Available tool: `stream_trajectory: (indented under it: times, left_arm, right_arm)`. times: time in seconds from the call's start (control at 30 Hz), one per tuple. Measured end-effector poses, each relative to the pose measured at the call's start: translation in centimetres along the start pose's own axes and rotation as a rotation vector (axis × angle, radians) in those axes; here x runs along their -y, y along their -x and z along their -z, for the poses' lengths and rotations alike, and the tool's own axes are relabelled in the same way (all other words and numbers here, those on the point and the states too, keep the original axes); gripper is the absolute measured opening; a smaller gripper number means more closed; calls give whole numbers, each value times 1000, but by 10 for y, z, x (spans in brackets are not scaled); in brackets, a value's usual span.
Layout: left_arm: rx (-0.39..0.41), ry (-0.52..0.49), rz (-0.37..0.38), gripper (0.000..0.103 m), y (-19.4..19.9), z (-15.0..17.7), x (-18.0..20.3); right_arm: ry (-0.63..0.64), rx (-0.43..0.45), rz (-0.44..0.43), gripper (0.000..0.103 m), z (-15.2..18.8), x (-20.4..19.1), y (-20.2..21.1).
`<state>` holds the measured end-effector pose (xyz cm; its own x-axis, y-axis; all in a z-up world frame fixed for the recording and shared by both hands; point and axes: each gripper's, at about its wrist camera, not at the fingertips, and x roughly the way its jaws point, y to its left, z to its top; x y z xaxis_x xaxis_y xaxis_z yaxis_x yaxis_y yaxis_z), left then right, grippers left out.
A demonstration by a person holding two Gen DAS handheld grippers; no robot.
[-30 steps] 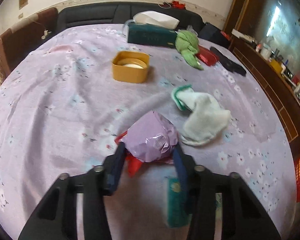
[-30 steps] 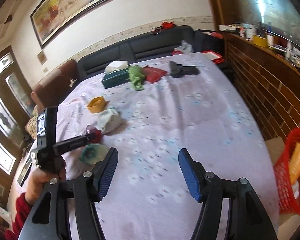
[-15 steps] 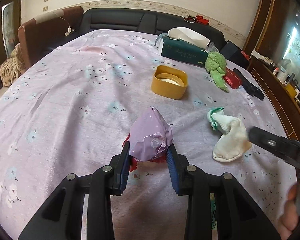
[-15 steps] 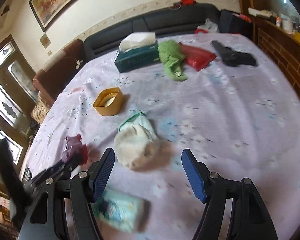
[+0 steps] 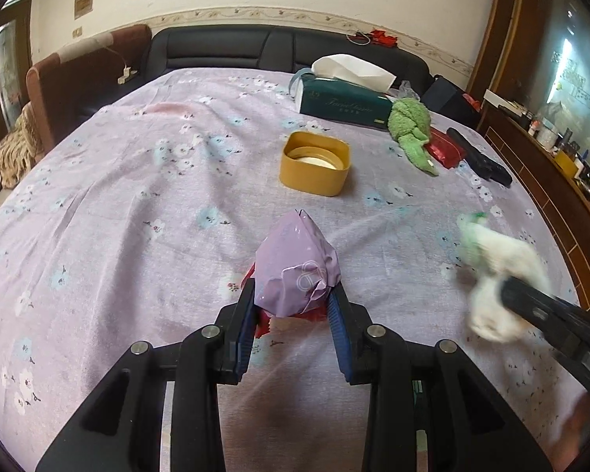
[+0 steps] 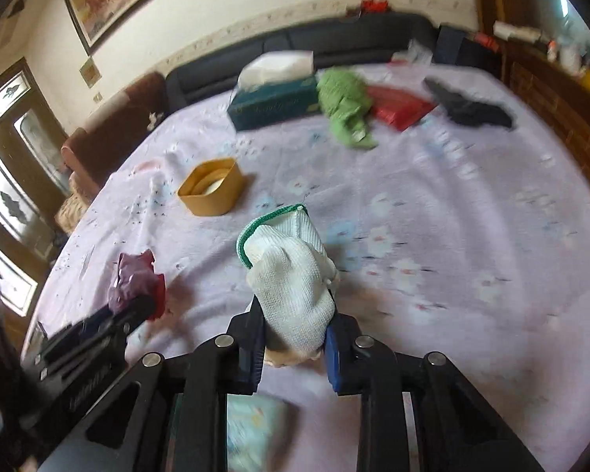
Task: Collect trash
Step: 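Lift the purple bag with the left tool while the right tool lifts the white cloth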
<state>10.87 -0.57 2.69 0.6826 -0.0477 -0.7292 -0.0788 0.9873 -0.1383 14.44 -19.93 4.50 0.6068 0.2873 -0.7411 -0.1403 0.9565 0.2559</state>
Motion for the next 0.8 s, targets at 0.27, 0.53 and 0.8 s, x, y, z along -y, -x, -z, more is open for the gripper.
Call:
stream_trajectory:
  times: [0.27,0.53,0.8]
  left_arm:
    - [38,-37,-14,33,5,1,7]
    - [35,-55,-29,33,3,2,11]
    - [53,-80,-4,33,11,5,19]
  right_arm:
    - [-11,144,30,26,47,24,76]
    - [-34,185,75,26,65,45,106]
    - [-36,213,75,26,55,46,102]
